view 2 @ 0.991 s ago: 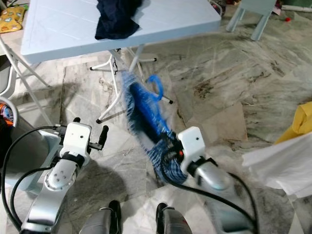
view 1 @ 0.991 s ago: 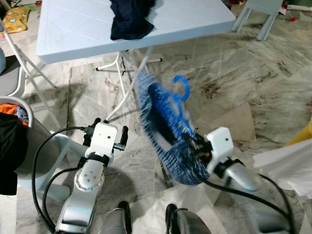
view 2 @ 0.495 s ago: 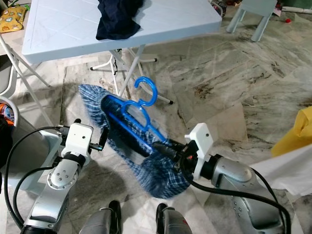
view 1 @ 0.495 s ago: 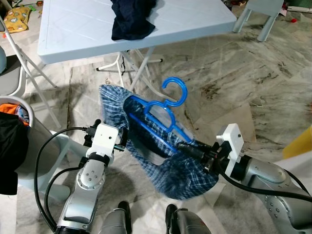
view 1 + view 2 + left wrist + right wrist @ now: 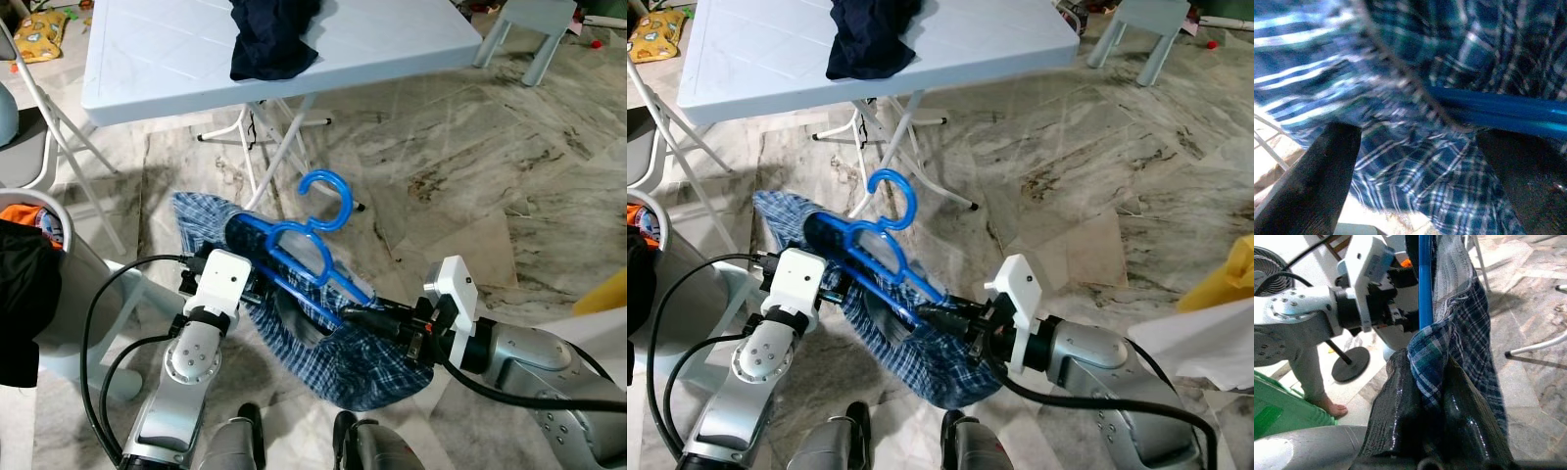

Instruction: Hang hanger

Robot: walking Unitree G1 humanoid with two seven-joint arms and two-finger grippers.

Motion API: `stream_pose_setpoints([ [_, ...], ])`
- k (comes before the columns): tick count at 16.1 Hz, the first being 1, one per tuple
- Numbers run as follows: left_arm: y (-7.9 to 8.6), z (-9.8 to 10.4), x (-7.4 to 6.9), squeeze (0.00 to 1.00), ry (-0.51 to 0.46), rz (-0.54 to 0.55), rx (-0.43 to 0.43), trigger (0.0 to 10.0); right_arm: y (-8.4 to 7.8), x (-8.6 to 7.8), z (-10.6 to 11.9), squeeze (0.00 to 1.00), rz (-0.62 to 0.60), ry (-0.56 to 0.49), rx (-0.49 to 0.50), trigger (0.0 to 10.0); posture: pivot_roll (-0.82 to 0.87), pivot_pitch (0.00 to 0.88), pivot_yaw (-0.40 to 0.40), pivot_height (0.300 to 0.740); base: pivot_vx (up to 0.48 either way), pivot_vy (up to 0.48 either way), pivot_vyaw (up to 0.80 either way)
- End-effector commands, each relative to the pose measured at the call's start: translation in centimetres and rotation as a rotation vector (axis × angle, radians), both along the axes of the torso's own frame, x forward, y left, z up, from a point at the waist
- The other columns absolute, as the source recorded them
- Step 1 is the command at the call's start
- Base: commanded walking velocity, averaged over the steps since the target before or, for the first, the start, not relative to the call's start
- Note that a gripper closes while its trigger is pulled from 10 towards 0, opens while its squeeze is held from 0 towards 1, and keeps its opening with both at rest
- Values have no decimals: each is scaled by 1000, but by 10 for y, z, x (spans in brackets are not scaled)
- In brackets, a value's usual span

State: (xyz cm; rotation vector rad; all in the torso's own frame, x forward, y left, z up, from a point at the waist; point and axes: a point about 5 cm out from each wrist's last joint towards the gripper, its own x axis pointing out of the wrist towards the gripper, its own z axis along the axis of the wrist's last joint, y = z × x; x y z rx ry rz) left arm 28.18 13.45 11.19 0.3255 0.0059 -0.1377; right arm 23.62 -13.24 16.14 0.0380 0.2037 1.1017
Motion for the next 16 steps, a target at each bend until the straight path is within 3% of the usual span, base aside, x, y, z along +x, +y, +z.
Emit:
stream_pose_setpoints([
  [1, -4, -5, -4, 0, 16, -14, 0, 10000, 5, -4, 4, 0, 29, -24, 6, 10000, -39, 257, -43, 740, 0, 0, 0],
  [5, -15, -1, -6, 0, 6, -69, -13, 10000, 16, 6, -4, 0, -49, -111, -57, 10000, -37, 260, -42, 740, 0, 0, 0],
  [8, -16, 0, -8, 0, 6, -80, -28, 10000, 31, 10, -4, 0, -83, -144, -42, 10000, -31, 265, -47, 740, 0, 0, 0],
  [11, -18, 6, -7, 0, 0, -85, -46, 10000, 31, 10, -9, 0, -89, -148, -61, 10000, -27, 265, -51, 740, 0, 0, 0],
  [12, -19, 7, -8, 0, -6, -90, -50, 4784, 30, 13, -13, 0, -103, -154, -74, 10000, -29, 265, -52, 740, 0, 0, 0],
  [13, -18, 7, -8, 0, -10, -86, -48, 4118, 29, 14, -14, 0, -110, -157, -80, 10000, -28, 265, -52, 740, 0, 0, 0],
  [14, -13, 5, -7, 0, -7, -59, -38, 0, 28, 15, -15, 0, -114, -159, -87, 10000, -27, 264, -52, 740, 0, 0, 0],
  [16, -2, 7, -4, 0, -16, -5, -52, 0, 27, 11, -18, 0, -89, -146, -97, 10000, -27, 263, -53, 740, 0, 0, 0],
])
